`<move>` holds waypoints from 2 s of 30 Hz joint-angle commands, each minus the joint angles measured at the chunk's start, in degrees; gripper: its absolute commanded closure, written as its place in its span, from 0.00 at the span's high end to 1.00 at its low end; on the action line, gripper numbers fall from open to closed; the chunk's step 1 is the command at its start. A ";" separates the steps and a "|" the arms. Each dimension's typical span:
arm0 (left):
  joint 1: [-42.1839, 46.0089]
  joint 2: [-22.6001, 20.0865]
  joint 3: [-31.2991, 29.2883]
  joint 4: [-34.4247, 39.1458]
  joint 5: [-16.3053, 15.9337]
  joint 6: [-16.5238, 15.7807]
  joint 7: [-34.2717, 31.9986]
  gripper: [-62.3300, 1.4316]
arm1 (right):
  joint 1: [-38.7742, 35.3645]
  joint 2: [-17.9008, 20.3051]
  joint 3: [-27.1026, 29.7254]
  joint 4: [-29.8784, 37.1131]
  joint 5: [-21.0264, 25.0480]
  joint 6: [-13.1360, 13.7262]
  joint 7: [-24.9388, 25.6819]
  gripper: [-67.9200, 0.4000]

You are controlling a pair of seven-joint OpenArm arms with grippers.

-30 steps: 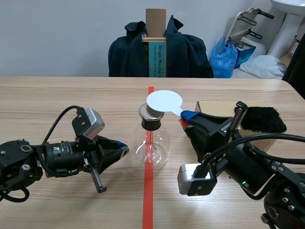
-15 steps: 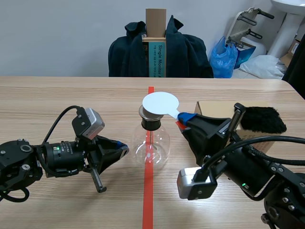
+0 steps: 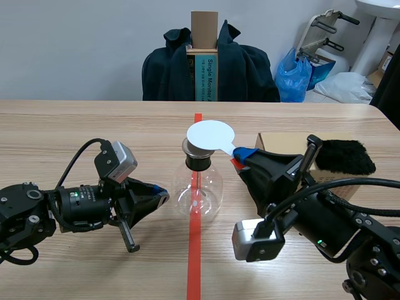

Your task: Do the electroscope experiment.

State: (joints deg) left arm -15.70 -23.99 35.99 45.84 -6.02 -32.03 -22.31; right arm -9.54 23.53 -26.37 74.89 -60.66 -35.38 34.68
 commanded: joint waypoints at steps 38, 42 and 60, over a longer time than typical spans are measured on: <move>0.00 -0.02 -0.70 0.92 -0.52 -0.26 -0.59 0.07 | 0.94 0.74 0.59 0.98 0.37 -0.66 -15.96 0.02; 0.00 -0.02 -0.70 0.92 -0.52 -0.26 -0.59 0.07 | 0.94 0.74 0.59 0.98 0.37 -0.66 -18.40 0.02; 0.00 -0.02 -0.70 0.92 -0.52 -0.26 -0.59 0.07 | 0.94 0.74 0.59 0.98 -0.79 -1.57 -7.80 0.02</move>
State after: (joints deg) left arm -15.70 -23.99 35.99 45.84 -6.02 -32.03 -22.31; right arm -9.54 23.53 -26.37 74.89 -61.98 -36.07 26.85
